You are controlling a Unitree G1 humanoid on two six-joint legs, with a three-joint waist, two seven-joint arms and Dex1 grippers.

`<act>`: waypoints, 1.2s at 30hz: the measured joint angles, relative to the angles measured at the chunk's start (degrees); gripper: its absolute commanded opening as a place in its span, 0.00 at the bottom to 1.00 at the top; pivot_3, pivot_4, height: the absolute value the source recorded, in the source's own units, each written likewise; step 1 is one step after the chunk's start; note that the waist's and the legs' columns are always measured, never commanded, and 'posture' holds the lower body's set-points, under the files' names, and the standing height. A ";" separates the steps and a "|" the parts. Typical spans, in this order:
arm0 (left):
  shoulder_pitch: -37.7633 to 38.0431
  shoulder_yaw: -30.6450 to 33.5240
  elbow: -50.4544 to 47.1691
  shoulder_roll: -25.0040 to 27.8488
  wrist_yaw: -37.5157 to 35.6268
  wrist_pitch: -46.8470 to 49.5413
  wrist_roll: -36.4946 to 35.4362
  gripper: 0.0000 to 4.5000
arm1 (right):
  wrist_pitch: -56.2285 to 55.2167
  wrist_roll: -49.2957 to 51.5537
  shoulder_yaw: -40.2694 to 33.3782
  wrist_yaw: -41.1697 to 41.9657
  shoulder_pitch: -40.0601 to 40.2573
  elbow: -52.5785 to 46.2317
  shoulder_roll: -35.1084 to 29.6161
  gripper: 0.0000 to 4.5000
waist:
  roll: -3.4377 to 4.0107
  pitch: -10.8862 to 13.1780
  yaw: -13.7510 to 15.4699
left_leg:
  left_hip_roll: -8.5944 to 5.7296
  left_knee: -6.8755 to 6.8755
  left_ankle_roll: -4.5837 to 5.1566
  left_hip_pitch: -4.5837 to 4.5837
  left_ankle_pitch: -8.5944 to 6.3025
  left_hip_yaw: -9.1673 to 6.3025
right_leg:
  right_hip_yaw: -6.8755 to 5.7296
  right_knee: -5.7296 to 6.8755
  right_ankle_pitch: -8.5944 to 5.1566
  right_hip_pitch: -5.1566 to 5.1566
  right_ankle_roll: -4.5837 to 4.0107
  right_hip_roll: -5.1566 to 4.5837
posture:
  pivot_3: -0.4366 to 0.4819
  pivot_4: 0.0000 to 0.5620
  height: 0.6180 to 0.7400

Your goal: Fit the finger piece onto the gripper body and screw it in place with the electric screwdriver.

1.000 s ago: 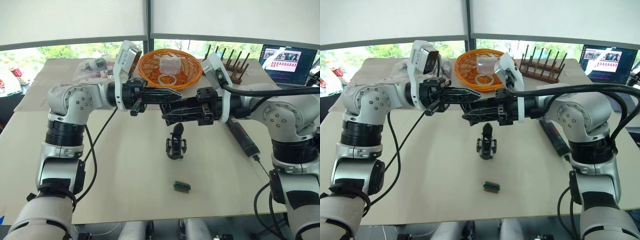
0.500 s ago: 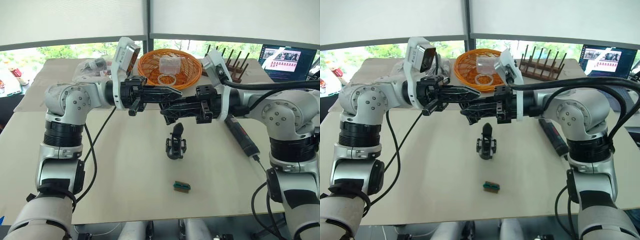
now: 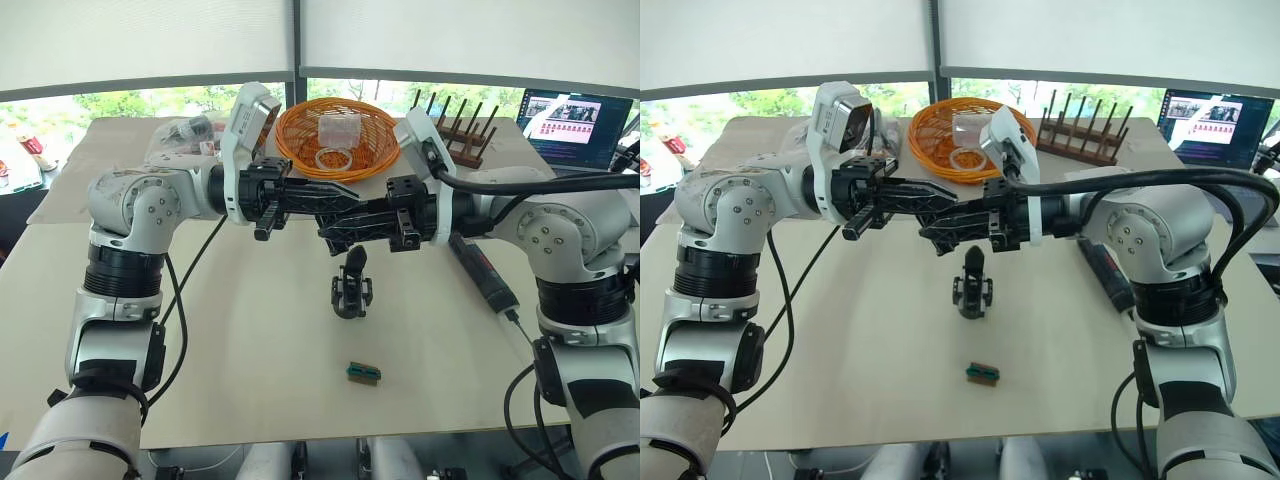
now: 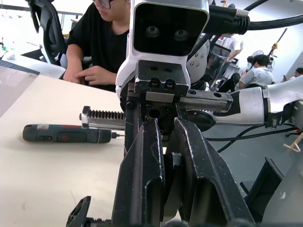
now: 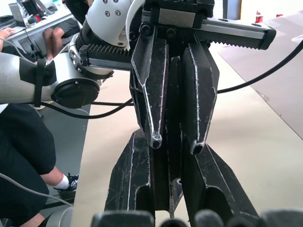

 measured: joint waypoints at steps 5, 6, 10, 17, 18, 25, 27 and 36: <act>0.62 -0.59 -0.47 -0.52 -0.27 -0.66 0.78 0.00 | -0.01 -0.01 -0.02 -0.25 -0.08 -0.03 0.72 0.54 | 0.00 0.00 -0.12 | 0.00 -0.02 0.00 0.01 0.00 0.00 | 0.01 0.00 0.00 -0.01 0.00 0.00 | 0.48 0.27 1.00; 0.97 -0.59 -0.79 -0.53 -0.45 -0.68 0.77 0.00 | 0.00 -0.03 -0.01 -0.32 -0.07 -0.03 0.79 0.48 | 0.00 0.00 -0.18 | 0.01 -0.01 0.00 -0.01 0.00 0.00 | 0.01 0.01 0.00 -0.04 0.00 0.01 | 0.48 0.27 1.00; 1.10 0.55 -0.89 0.07 -0.52 -1.03 0.80 0.00 | -0.15 -0.31 0.16 -0.06 0.52 -0.27 0.28 0.21 | 0.00 0.00 -0.21 | 0.00 0.00 0.00 0.01 0.00 0.00 | 0.01 0.01 0.00 -0.01 0.00 0.00 | 0.48 0.27 1.00; 1.06 0.92 -0.89 0.02 -0.05 -0.29 0.67 0.00 | -2.08 -1.80 0.72 0.53 1.11 -1.16 0.05 0.21 | 0.00 0.00 -0.18 | 0.00 0.01 0.00 0.01 0.00 0.00 | 0.00 0.03 0.00 0.00 0.00 0.01 | 0.48 0.27 1.00; 1.06 0.92 -0.89 0.05 -0.05 -0.28 0.68 0.00 | -2.12 -1.87 0.72 0.52 1.12 -1.17 0.10 0.21 | 0.00 0.00 -0.19 | 0.00 0.02 0.00 0.01 0.01 0.00 | 0.00 0.04 0.00 0.00 0.00 0.00 | 0.48 0.27 1.00; 1.06 0.93 -0.92 0.92 -0.67 -0.38 0.78 0.00 | -2.13 -2.00 0.65 -0.01 1.12 -1.00 1.27 0.09 | 0.00 0.00 -0.22 | 0.00 0.02 -0.01 0.01 0.01 0.00 | 0.00 0.03 0.00 0.00 0.00 0.00 | 0.48 0.27 1.00; 1.06 0.92 -0.90 0.93 -0.84 -0.55 0.92 0.00 | -2.13 -1.99 0.62 -0.02 1.12 -0.97 1.35 0.09 | 0.00 0.00 -0.19 | 0.00 0.02 -0.01 0.01 0.01 0.00 | 0.00 0.03 0.00 0.00 0.00 0.00 | 0.48 0.27 1.00; 0.49 -0.40 -0.33 0.99 -2.69 -1.45 2.20 0.29 | -2.58 -1.99 0.40 0.23 2.42 -1.95 0.84 0.09 | 0.00 0.00 -0.17 | -0.01 0.01 -0.01 0.01 0.01 0.00 | -0.01 0.02 0.00 0.02 0.00 0.01 | 0.48 0.27 1.00</act>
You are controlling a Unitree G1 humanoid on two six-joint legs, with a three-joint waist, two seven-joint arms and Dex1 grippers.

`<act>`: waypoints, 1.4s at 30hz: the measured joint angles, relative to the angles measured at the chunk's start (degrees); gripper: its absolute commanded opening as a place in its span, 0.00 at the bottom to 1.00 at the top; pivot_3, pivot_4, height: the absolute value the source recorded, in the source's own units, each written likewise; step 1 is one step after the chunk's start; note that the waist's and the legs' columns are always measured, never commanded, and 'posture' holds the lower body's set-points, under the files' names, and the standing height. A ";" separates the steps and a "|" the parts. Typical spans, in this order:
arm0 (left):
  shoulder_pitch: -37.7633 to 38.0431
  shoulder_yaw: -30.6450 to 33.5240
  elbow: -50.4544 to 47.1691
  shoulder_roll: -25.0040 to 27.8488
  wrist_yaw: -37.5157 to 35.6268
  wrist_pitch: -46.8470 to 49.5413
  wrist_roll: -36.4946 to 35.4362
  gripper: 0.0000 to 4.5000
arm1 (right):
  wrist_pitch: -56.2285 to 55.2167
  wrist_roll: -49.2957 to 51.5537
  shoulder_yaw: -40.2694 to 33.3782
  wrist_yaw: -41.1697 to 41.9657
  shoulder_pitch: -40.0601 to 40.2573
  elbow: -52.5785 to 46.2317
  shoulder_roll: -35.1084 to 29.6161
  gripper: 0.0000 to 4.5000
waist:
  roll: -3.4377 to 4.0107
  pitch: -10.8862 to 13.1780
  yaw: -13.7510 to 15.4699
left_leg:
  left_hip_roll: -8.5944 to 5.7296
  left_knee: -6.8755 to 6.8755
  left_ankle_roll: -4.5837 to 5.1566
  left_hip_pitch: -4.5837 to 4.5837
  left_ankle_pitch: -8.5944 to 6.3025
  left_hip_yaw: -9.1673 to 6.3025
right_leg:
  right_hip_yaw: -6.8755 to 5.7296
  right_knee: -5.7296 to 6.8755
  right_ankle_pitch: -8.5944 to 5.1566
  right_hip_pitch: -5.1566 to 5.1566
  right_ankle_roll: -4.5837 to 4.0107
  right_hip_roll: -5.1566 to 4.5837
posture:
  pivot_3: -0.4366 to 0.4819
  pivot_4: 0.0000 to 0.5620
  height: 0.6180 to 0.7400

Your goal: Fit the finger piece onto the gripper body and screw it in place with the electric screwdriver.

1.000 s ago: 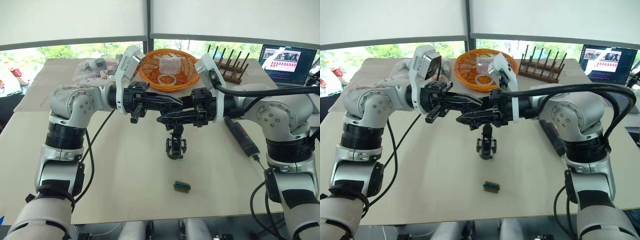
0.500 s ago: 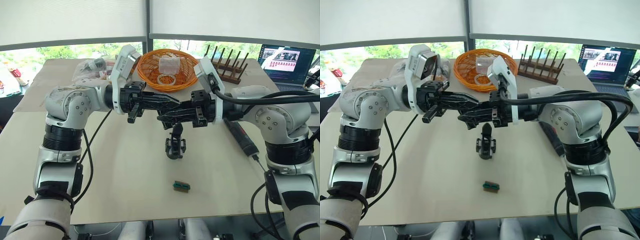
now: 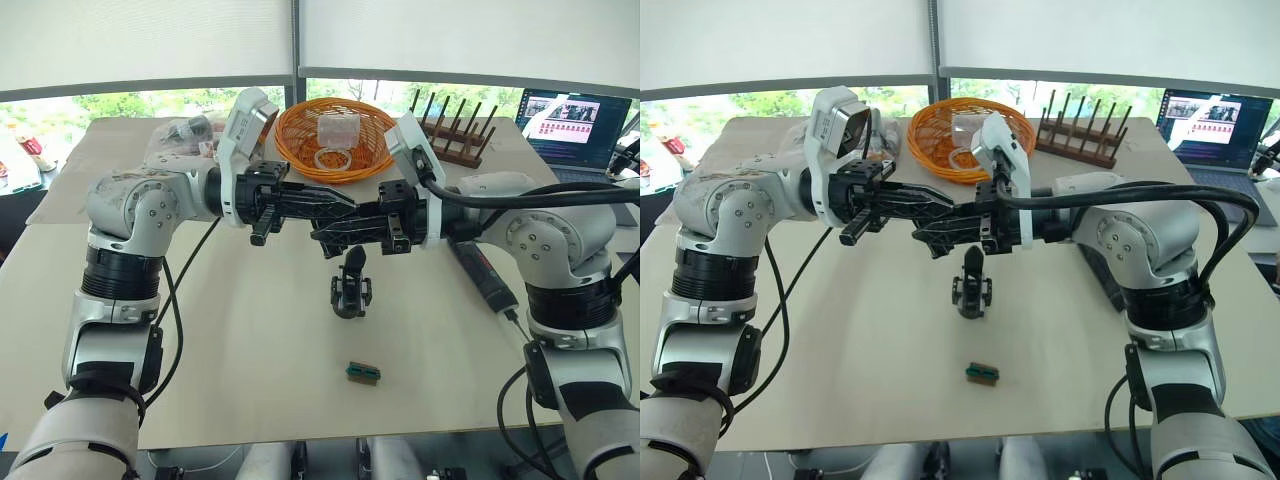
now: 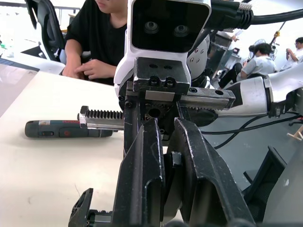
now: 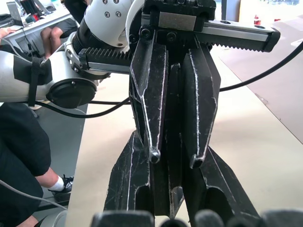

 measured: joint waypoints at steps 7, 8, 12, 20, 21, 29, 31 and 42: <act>2.81 -2.18 0.57 3.37 -6.10 -12.19 6.69 0.99 | -6.15 -0.44 -2.54 2.21 5.52 -5.59 -3.74 0.09 | 0.00 0.00 -0.03 | 0.01 -0.03 0.00 0.04 0.00 0.01 | 0.00 -0.05 0.00 0.02 0.00 0.00 | 0.48 0.27 1.00; 4.81 -3.08 0.22 4.77 -8.03 -16.07 8.67 1.00 | -6.85 -0.34 -3.21 2.60 7.32 -7.02 -4.47 0.09 | 0.01 -0.01 -0.09 | 0.02 -0.05 0.00 0.08 0.00 0.03 | 0.02 -0.05 0.00 0.03 -0.01 0.00 | 0.48 0.27 1.00; 13.08 -7.80 3.11 5.85 -12.16 -32.94 18.34 1.00 | -11.46 -1.45 -4.65 3.39 15.71 -10.46 -6.37 0.09 | 0.01 -0.01 0.16 | 0.02 -0.02 0.00 0.09 -0.01 0.05 | 0.02 -0.12 0.00 0.08 -0.02 -0.04 | 0.48 0.27 1.00; 18.13 -11.05 16.28 -0.58 -7.45 -56.85 31.85 1.00 | -20.81 -7.76 -4.03 5.75 25.40 -12.93 -9.11 0.09 | 0.00 0.00 1.16 | -0.01 0.33 0.23 0.04 -0.15 0.04 | 0.01 -0.10 0.08 0.05 0.00 -0.34 | 0.48 0.27 1.00; 18.74 -11.64 17.65 -2.44 -6.39 -58.39 33.01 1.00 | -21.38 -8.04 -4.03 5.71 25.45 -12.93 -9.10 0.09 | 0.00 0.00 1.13 | -0.01 0.37 0.25 0.04 -0.16 0.04 | 0.01 -0.10 0.11 0.06 0.02 -0.36 | 0.48 0.27 1.00; 18.96 -13.96 26.62 -14.78 5.00 -62.64 39.33 1.00 | -22.78 -9.44 -3.34 4.91 26.34 -12.91 -8.50 0.09 | 0.00 0.00 1.23 | 0.04 0.64 0.42 -0.07 -0.27 0.03 | 0.02 -0.08 0.17 0.06 0.09 -0.43 | 0.48 0.27 1.00; 18.63 -14.00 28.72 -16.25 6.88 -63.08 40.24 1.00 | -22.98 -9.51 -3.24 4.60 27.29 -12.90 -8.44 0.09 | 0.00 0.00 1.18 | 0.05 0.64 0.42 -0.10 -0.28 0.03 | 0.03 -0.09 0.17 0.03 0.09 -0.46 | 0.48 0.27 1.00; 16.48 -14.37 34.85 -20.81 9.32 -66.37 42.30 0.80 | -31.77 -13.48 -2.05 5.05 28.84 -9.41 -5.30 0.09 | -0.01 -0.01 1.18 | 0.06 0.63 0.44 -0.09 -0.30 0.03 | 0.03 -0.09 0.18 0.03 0.09 -0.58 | 0.48 0.27 1.00</act>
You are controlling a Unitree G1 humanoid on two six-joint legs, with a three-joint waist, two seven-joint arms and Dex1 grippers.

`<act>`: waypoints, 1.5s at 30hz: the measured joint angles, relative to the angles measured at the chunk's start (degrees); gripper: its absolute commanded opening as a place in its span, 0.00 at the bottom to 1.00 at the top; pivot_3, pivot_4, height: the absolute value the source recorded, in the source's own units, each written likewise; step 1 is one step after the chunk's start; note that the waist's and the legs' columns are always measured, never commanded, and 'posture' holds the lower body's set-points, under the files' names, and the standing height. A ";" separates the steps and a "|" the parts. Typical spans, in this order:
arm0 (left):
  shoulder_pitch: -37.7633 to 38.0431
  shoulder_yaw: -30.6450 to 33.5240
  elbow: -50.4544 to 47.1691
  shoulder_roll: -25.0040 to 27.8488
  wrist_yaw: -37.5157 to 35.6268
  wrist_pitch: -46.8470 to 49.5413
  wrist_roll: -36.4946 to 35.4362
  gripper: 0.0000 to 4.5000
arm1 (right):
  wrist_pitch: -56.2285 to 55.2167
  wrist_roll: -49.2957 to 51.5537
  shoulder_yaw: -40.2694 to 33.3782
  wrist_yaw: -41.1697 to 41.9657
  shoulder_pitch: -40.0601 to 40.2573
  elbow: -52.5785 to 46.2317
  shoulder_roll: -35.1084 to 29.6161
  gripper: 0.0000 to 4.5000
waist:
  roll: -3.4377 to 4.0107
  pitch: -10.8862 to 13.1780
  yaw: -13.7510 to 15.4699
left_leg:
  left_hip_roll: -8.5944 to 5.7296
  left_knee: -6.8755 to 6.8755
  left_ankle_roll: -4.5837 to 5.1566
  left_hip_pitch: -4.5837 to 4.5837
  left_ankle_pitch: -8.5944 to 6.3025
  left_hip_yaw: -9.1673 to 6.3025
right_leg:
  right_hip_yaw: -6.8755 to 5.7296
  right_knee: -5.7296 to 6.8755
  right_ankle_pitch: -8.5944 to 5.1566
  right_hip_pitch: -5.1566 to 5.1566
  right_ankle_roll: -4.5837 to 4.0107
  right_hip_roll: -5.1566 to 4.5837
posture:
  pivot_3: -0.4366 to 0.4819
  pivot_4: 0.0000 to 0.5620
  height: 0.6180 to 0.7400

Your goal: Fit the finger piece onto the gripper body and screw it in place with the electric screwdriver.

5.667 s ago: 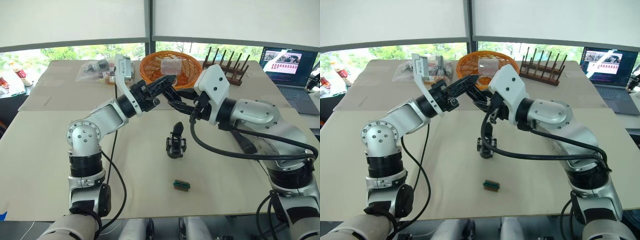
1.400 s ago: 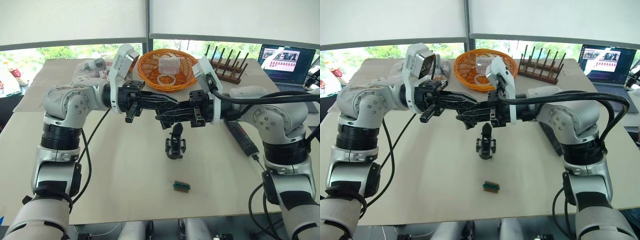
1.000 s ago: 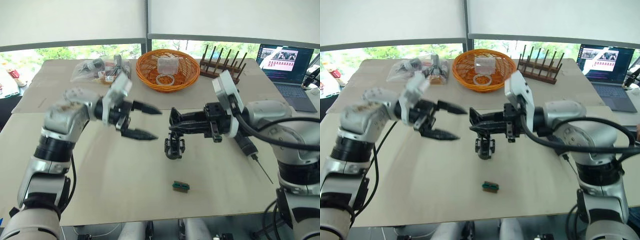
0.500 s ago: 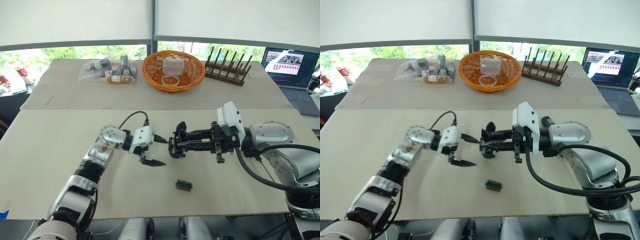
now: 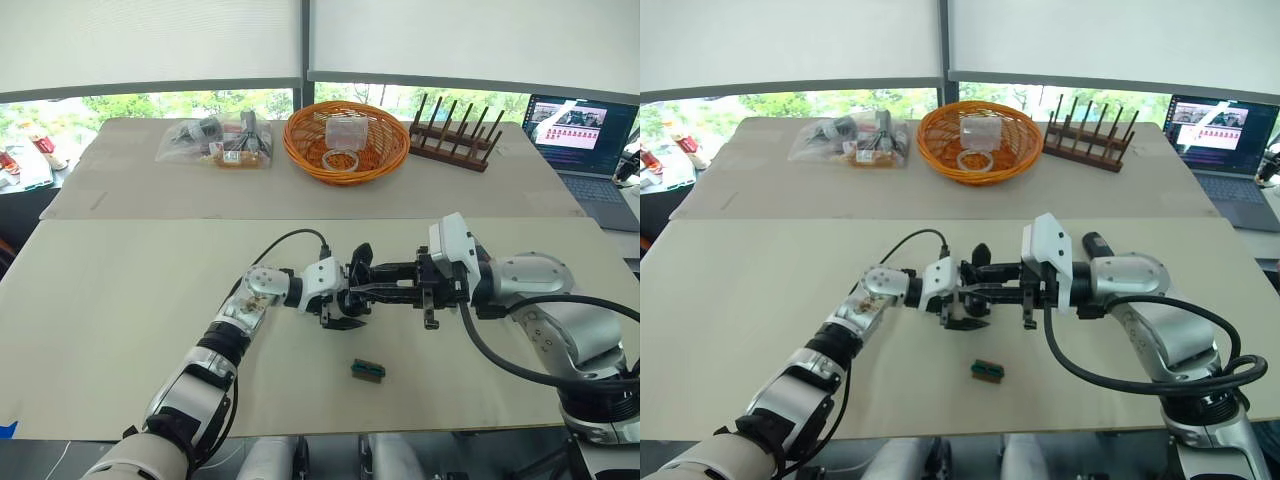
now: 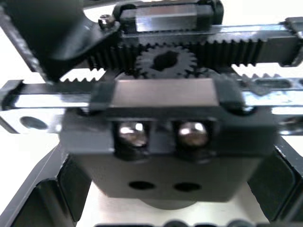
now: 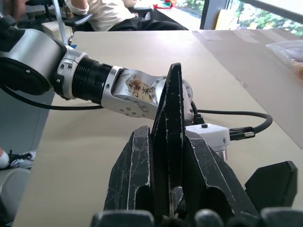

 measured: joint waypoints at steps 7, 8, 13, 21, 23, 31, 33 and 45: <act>-0.56 0.11 1.75 -0.43 -0.68 -2.28 0.32 0.54 | -8.80 -4.22 2.87 4.03 0.44 6.32 2.15 0.09 | 0.00 0.00 -0.05 | -0.02 0.01 0.00 0.03 0.00 0.00 | -0.01 0.00 0.01 0.03 0.01 0.06 | 0.48 0.27 1.00; -0.64 0.11 1.99 -0.48 -0.69 -2.46 0.38 0.54 | -9.61 -4.67 3.19 4.45 0.26 7.35 2.39 0.09 | 0.00 0.00 -0.05 | -0.02 0.01 0.00 0.03 0.00 0.00 | -0.01 0.01 0.01 0.02 0.01 0.06 | 0.48 0.27 1.00; -0.76 0.15 2.42 -0.61 -0.70 -2.69 0.54 0.54 | -13.89 -7.05 4.93 6.59 -0.32 13.36 4.76 0.09 | 0.00 0.00 -0.02 | -0.03 0.01 0.00 0.03 0.00 0.00 | -0.01 0.01 0.01 0.03 0.01 0.05 | 0.48 0.27 1.00; -0.54 0.78 2.40 -0.41 -0.88 -1.83 0.30 0.54 | -16.13 -7.66 5.30 6.94 -0.94 17.30 7.50 0.09 | 0.00 0.00 -0.20 | 0.02 0.01 -0.03 0.06 0.00 0.00 | 0.02 0.02 0.03 0.02 -0.01 0.02 | 0.48 0.27 1.00; -0.47 0.90 2.35 -0.40 -0.88 -1.71 0.29 0.54 | -16.19 -7.55 5.29 6.93 -0.94 17.60 7.69 0.09 | 0.01 0.00 -0.21 | 0.05 0.01 -0.05 0.06 0.01 0.00 | 0.02 0.02 0.04 0.01 -0.03 0.01 | 0.48 0.27 1.00; 0.12 1.32 1.36 -0.22 -0.91 -0.80 0.26 0.54 | -15.89 -7.26 4.40 5.66 -1.00 18.29 9.34 0.09 | 0.01 0.00 -0.23 | 0.07 -0.01 -0.08 0.07 0.00 0.00 | 0.03 0.02 0.05 0.00 -0.04 -0.09 | 0.48 0.27 1.00; 0.19 1.33 1.19 -0.23 -0.92 -0.75 0.26 0.54 | -16.43 -7.44 4.17 5.50 -0.99 19.21 9.57 0.09 | 0.01 0.00 -0.24 | 0.06 -0.02 -0.08 0.06 0.00 0.00 | 0.03 0.01 0.05 -0.02 -0.04 -0.09 | 0.48 0.27 1.00; 0.69 1.31 -0.36 -0.12 -0.97 0.44 0.29 0.54 | -20.55 -6.44 3.06 4.50 3.24 20.23 11.16 0.09 | 0.01 -0.01 -0.25 | 0.06 -0.05 -0.09 0.09 0.00 0.00 | 0.03 0.00 0.05 0.00 -0.04 -0.08 | 0.48 0.27 1.00</act>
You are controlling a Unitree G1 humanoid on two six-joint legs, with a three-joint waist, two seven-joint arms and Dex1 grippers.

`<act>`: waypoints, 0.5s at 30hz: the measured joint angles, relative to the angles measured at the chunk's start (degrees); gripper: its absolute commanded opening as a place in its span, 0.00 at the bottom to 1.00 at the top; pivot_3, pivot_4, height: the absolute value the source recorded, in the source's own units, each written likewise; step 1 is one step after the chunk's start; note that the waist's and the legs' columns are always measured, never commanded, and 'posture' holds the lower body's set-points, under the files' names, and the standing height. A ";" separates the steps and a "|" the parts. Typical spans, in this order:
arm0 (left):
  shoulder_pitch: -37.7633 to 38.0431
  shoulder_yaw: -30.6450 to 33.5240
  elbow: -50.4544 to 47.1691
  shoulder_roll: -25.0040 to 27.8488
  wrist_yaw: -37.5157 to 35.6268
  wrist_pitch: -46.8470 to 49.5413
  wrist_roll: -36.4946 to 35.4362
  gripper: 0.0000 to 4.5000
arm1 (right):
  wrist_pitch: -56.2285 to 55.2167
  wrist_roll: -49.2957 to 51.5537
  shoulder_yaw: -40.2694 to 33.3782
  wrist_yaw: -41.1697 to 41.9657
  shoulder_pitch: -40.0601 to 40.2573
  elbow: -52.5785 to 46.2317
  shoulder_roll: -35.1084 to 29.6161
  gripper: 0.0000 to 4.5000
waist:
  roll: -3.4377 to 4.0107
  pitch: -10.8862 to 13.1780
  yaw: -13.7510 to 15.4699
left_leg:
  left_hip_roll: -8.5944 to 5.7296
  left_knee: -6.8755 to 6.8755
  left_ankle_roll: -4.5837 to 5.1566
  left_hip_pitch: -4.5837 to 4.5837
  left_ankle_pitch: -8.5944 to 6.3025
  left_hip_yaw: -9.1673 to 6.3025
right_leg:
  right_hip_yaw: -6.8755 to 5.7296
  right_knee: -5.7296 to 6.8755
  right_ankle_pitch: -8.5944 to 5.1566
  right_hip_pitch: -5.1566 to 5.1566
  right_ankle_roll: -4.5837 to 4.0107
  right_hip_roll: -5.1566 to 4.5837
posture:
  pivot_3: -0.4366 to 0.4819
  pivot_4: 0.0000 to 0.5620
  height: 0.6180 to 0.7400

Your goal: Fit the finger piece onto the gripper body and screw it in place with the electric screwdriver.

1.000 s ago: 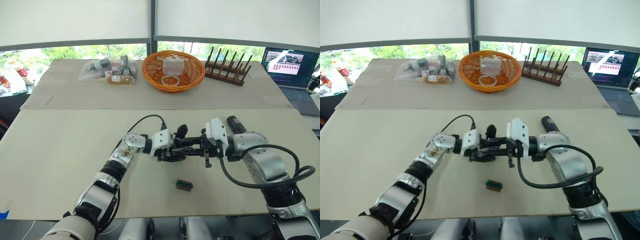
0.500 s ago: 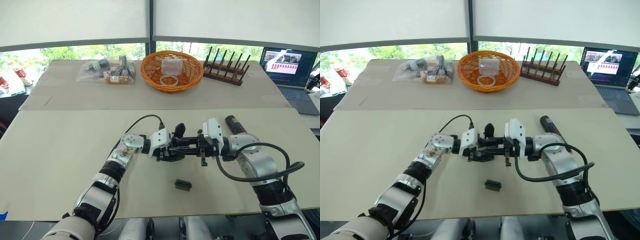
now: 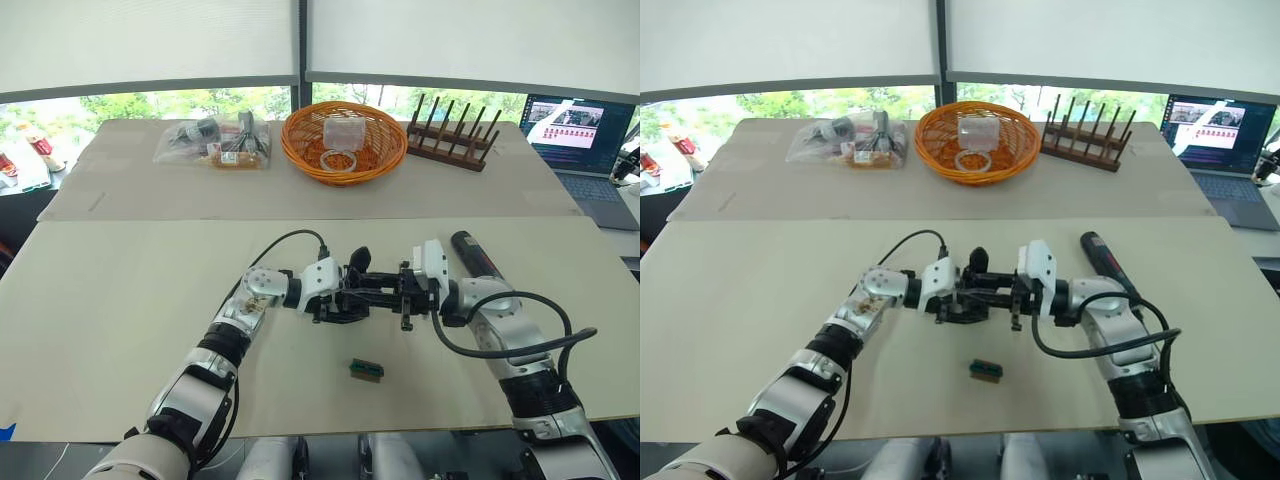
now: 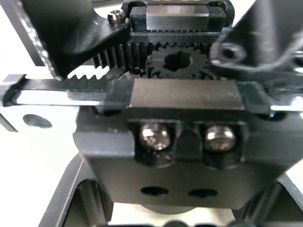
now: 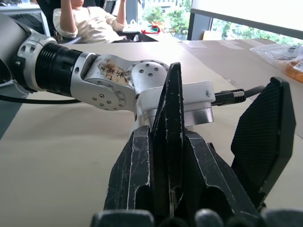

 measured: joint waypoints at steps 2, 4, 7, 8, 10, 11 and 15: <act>0.00 0.02 -0.03 0.15 -0.04 0.06 -0.01 0.54 | 0.97 0.46 0.09 -0.20 0.23 -0.85 0.06 0.09 | 0.00 0.00 0.00 | 0.00 0.00 0.00 0.00 0.00 0.00 | 0.01 0.00 0.00 0.00 0.00 -0.01 | 0.48 0.27 1.00; 0.01 0.11 -0.03 0.10 -0.04 0.69 -0.30 0.54 | 1.79 0.64 0.22 -0.31 0.26 -1.27 0.07 0.09 | 0.00 0.00 0.00 | 0.00 0.00 0.00 0.00 0.00 0.00 | 0.00 0.01 0.00 0.00 0.00 -0.01 | 0.48 0.27 1.00; 0.12 0.15 -0.07 0.18 -0.18 0.90 -0.62 0.54 | 1.80 0.22 0.81 0.04 0.27 -1.68 0.06 0.09 | 0.00 0.00 -0.01 | 0.00 -0.02 0.00 0.00 0.00 0.00 | 0.00 -0.01 0.00 -0.01 0.00 0.00 | 0.48 0.27 1.00; 0.20 0.14 -0.07 0.28 -0.18 0.71 -0.59 0.54 | 1.48 0.15 1.06 0.04 0.26 -1.68 0.08 0.09 | 0.00 0.00 -0.05 | 0.00 -0.03 0.00 0.00 0.00 0.00 | 0.01 -0.01 0.00 -0.01 0.00 0.00 | 0.48 0.27 1.00; 0.36 0.13 -0.07 0.47 -0.09 -0.14 -0.53 0.54 | 1.83 0.27 1.19 -0.11 0.16 -1.68 0.16 0.09 | 0.00 0.00 -0.13 | 0.00 -0.03 -0.01 0.00 0.00 0.00 | 0.01 0.00 0.00 -0.03 0.00 0.01 | 0.48 0.27 1.00; 0.37 0.13 -0.07 0.51 -0.10 -0.19 -0.53 0.54 | 2.33 0.38 1.19 -0.15 0.02 -1.71 0.15 0.09 | 0.00 0.00 -0.16 | 0.01 -0.03 -0.02 0.00 0.01 0.00 | 0.02 0.00 0.00 -0.03 0.00 0.01 | 0.48 0.27 1.00; 0.37 0.12 -0.02 0.53 -0.12 -0.34 -0.52 0.54 | 2.36 0.22 1.48 0.53 -0.48 -1.22 -0.17 0.09 | 0.00 0.00 -0.17 | 0.01 -0.05 -0.02 0.01 0.01 0.00 | 0.02 0.00 0.00 -0.03 0.00 0.02 | 0.48 0.27 1.00</act>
